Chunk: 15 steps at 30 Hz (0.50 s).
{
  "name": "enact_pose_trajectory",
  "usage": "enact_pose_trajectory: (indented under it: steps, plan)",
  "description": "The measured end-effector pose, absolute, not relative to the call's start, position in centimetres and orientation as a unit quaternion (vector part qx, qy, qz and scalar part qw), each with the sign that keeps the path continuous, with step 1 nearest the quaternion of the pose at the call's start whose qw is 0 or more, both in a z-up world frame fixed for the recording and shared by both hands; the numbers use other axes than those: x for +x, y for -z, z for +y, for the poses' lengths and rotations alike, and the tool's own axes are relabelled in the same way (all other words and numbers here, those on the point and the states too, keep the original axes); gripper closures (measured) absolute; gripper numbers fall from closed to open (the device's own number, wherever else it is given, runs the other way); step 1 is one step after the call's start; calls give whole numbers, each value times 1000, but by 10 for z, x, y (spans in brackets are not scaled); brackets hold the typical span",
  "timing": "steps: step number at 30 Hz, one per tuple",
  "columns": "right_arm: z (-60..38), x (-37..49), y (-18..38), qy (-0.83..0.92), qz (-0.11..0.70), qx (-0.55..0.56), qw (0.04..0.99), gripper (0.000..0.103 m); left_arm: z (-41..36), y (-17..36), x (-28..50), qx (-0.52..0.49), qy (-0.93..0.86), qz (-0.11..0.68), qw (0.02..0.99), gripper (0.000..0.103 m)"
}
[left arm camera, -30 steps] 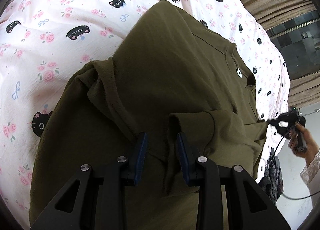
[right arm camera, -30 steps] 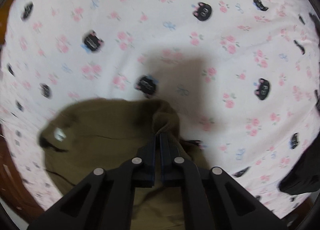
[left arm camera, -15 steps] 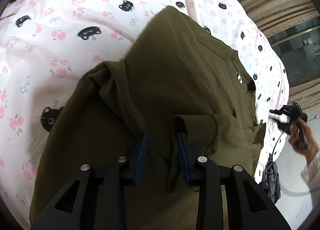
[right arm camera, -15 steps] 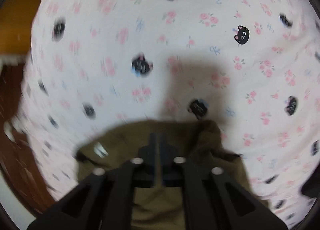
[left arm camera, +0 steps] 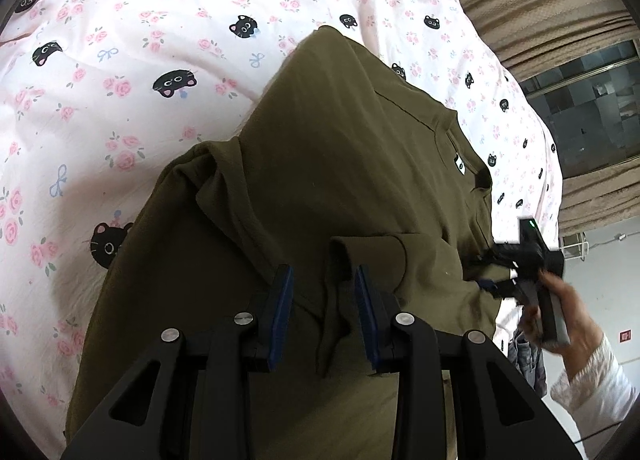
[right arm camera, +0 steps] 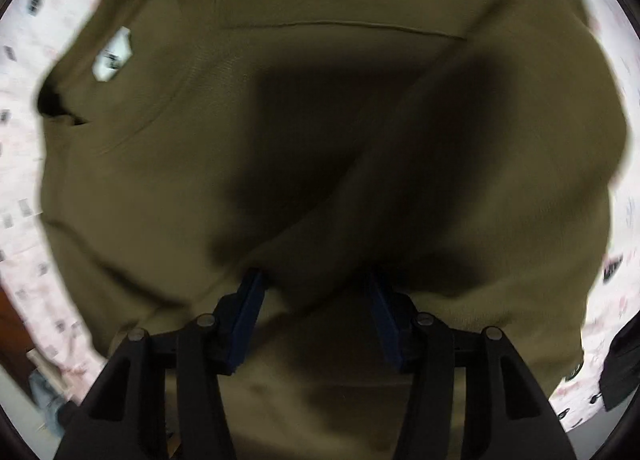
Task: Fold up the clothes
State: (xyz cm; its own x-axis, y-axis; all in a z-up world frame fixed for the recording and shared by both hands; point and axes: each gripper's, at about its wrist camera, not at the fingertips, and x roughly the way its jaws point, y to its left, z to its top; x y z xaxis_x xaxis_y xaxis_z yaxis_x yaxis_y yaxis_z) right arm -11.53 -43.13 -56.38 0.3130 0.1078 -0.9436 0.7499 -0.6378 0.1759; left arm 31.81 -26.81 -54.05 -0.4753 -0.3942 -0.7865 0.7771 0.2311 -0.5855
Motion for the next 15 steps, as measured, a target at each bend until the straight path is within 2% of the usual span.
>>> enact_pose_trajectory:
  steps: [2, 8, 12, 15]
  plan:
    - [-448, -112, 561, 517, 288, 745, 308, 46, -266, 541, 318, 156, 600, 617, 485, 75]
    - [-472, -115, 510, 510, 201, 740, 389, 47, -261, 543, 316, 156, 601, 620, 480, 75]
    - [-460, -111, 499, 496, 214, 742, 397, 47, -265, 541, 317, 151, 603, 620, 479, 75]
    - [-448, -101, 499, 487, 253, 741, 387, 47, -269, 539, 319, 151, 605, 618, 478, 75]
